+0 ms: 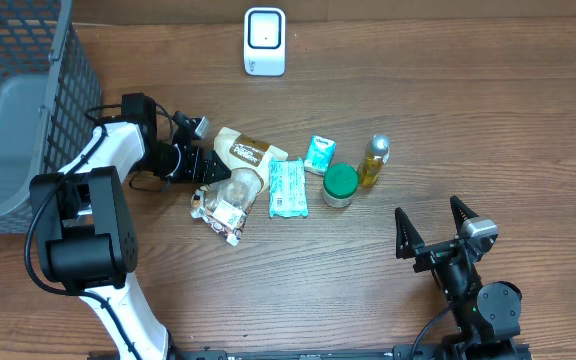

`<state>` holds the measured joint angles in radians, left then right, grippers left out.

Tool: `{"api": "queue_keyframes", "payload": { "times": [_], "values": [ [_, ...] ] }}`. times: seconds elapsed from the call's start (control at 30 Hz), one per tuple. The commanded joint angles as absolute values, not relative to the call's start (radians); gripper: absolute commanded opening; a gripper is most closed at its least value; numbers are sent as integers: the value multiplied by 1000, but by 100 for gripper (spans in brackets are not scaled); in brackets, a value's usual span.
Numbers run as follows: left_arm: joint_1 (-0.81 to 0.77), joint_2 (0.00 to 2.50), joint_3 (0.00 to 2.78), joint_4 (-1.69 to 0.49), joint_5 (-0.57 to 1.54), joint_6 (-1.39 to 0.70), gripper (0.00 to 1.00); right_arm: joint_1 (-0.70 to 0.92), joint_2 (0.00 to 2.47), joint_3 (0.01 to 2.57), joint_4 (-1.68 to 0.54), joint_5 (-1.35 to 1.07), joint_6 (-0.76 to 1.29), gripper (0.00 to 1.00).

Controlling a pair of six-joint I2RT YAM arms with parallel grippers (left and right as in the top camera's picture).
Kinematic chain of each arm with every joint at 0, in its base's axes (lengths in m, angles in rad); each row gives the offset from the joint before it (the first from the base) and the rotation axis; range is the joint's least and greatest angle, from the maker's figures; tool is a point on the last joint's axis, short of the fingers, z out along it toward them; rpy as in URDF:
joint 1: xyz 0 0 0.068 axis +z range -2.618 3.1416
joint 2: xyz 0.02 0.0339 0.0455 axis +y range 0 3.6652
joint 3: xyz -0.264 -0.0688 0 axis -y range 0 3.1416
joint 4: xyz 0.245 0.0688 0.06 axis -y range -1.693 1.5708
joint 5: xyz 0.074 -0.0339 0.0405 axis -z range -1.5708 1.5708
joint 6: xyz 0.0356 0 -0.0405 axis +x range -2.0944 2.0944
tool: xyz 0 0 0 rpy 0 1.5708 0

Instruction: Scan the item barcode

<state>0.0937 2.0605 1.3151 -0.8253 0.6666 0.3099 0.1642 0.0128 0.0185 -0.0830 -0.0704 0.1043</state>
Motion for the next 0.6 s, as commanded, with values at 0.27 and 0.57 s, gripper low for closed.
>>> {"api": "queue_keyframes", "payload": {
  "times": [0.27,0.57],
  "values": [
    [83,2106,1262,-901,458,194,68,161,3,8,-80,-61,101,100],
    [52,2106,1196,-823,457,193,72,161,3,8,-80,-61,101,100]
  ]
}}
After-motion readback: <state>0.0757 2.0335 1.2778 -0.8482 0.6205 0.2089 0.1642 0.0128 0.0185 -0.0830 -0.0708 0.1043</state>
